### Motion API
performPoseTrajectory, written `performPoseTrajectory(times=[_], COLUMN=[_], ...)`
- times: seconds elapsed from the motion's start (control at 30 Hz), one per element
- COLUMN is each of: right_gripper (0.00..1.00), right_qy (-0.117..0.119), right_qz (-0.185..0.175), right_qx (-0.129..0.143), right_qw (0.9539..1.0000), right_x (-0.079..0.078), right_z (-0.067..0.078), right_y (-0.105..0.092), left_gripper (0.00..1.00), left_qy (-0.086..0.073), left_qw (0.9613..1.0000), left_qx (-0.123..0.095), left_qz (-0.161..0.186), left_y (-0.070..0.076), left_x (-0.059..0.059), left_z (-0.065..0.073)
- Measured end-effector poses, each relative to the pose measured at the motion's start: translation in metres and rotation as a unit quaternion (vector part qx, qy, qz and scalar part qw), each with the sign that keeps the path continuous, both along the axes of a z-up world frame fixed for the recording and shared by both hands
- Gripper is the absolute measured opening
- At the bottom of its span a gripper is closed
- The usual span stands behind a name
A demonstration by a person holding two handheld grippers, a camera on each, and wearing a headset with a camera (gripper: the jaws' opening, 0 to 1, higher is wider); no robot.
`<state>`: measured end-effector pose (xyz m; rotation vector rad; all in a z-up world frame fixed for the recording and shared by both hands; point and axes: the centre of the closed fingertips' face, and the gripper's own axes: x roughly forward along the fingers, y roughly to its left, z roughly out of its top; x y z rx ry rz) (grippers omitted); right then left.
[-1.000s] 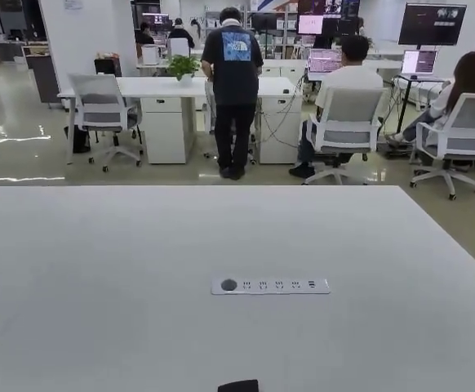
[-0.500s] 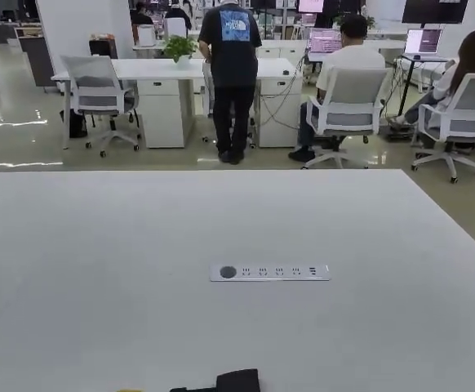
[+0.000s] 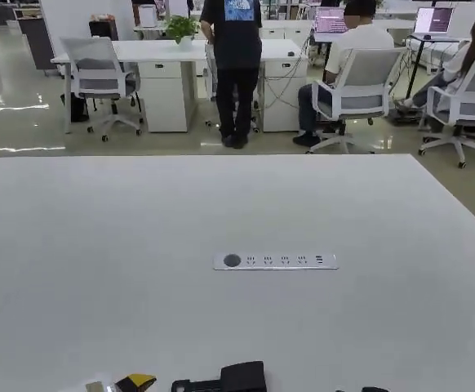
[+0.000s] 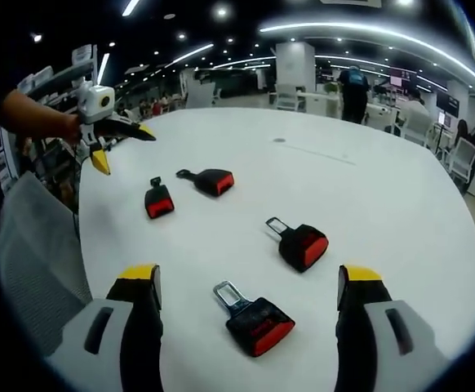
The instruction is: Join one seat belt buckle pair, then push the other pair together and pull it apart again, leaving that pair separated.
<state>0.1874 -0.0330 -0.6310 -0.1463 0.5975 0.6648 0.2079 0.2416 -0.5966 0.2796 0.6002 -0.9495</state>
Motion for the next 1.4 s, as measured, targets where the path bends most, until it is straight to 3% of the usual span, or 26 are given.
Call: performPoseTrajectory(times=[0.33,0.43,0.7,1.0,1.2,1.33,1.4], right_gripper=[0.87,0.86,0.83,0.76,0.74,0.64,0.64], right_qy=[0.029,0.033,0.063,0.087,0.093,0.109,0.110], right_qz=[0.014,0.021,0.056,0.100,0.116,0.148,0.159], right_qx=[0.005,0.004,0.007,-0.003,-0.008,-0.023,-0.034], right_qw=[0.9995,0.9992,0.9964,0.9912,0.9888,0.9827,0.9806], right_x=[0.001,0.000,-0.004,-0.008,-0.008,-0.018,-0.021], right_z=[-0.011,-0.011,-0.023,-0.034,-0.038,-0.047,-0.050], right_y=[-0.008,-0.009,-0.009,-0.006,-0.009,-0.009,-0.010], left_gripper=[0.90,0.88,0.84,0.75,0.67,0.60,0.56], left_qy=[0.009,0.014,0.016,0.026,0.029,0.028,0.023], left_qw=[0.9988,0.9972,0.9917,0.9808,0.9683,0.9631,0.9598], left_qx=[0.013,0.029,0.044,0.066,0.092,0.102,0.111], left_qz=[-0.045,-0.068,-0.120,-0.182,-0.231,-0.248,-0.257], left_y=[-0.010,-0.013,-0.032,-0.042,-0.043,-0.043,-0.043], left_x=[0.005,0.004,0.008,0.006,0.001,0.003,0.005], left_z=[-0.015,-0.024,-0.034,-0.055,-0.072,-0.082,-0.087])
